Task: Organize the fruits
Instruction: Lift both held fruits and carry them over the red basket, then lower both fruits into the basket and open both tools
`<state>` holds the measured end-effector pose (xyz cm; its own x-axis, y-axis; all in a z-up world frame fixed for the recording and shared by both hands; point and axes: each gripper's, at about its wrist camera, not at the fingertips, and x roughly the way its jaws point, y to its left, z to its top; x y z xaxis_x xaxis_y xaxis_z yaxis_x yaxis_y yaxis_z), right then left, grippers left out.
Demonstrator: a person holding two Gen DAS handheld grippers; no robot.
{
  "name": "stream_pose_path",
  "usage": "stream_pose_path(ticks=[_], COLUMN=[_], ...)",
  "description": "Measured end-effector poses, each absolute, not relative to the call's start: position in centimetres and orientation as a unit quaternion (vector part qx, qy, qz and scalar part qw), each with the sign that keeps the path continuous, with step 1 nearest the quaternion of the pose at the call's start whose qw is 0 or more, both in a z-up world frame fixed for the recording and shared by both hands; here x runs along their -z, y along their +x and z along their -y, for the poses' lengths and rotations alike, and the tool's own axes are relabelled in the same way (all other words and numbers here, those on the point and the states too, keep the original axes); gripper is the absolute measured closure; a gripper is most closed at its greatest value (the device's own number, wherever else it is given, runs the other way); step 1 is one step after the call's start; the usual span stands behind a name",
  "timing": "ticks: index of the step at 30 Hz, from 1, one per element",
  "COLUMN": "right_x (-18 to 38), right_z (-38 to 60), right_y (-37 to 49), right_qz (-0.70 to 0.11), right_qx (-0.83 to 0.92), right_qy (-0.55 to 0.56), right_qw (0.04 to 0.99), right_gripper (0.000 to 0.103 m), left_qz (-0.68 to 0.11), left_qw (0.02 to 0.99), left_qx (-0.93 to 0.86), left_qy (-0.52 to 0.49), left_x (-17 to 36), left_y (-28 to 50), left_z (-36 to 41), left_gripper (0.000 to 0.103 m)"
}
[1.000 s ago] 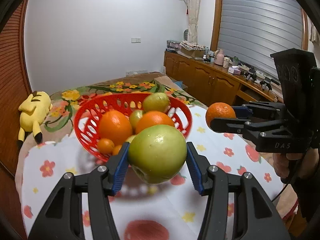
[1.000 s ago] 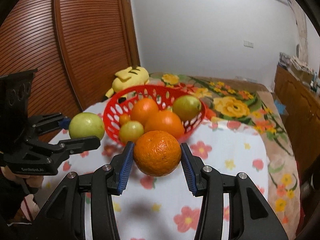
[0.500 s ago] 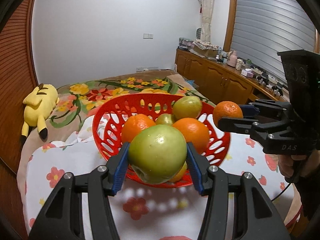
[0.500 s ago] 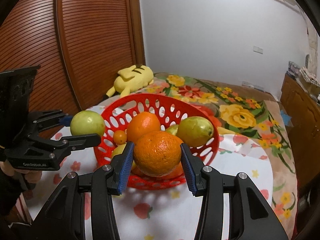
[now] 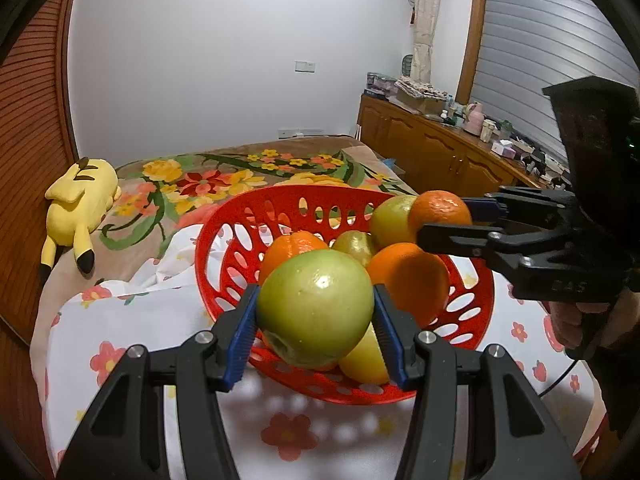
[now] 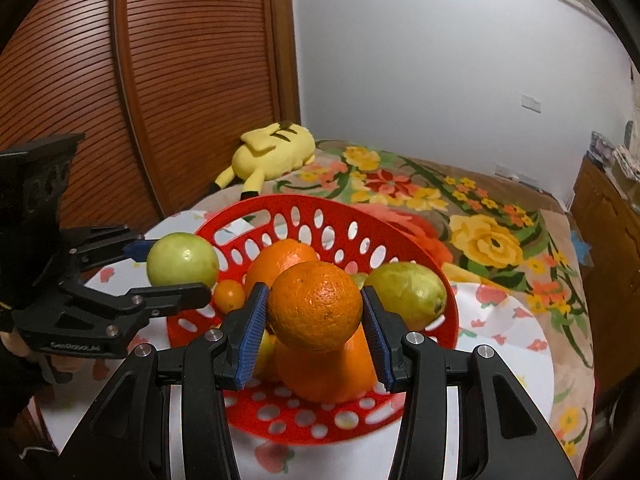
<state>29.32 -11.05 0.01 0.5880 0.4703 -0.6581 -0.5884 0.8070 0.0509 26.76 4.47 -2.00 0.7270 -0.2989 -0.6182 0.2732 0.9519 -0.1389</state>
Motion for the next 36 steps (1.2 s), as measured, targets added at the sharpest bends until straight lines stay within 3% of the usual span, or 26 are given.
stream_pose_path(ticks=[20, 36], right_x=[1.6, 0.5], right_z=[8.0, 8.9], right_y=[35.9, 34.5], right_qz=[-0.384, -0.363], right_qx=[-0.286, -0.293], right_qy=[-0.106, -0.09], right_qw=[0.871, 0.88], right_gripper=[0.055, 0.052], left_qz=[-0.347, -0.355], left_qw=[0.926, 0.922], left_qx=[0.149, 0.155], left_qy=[-0.021, -0.02], left_x=[2.2, 3.0], left_y=[28.5, 28.8], left_z=[-5.3, -4.7], left_gripper=[0.05, 0.05])
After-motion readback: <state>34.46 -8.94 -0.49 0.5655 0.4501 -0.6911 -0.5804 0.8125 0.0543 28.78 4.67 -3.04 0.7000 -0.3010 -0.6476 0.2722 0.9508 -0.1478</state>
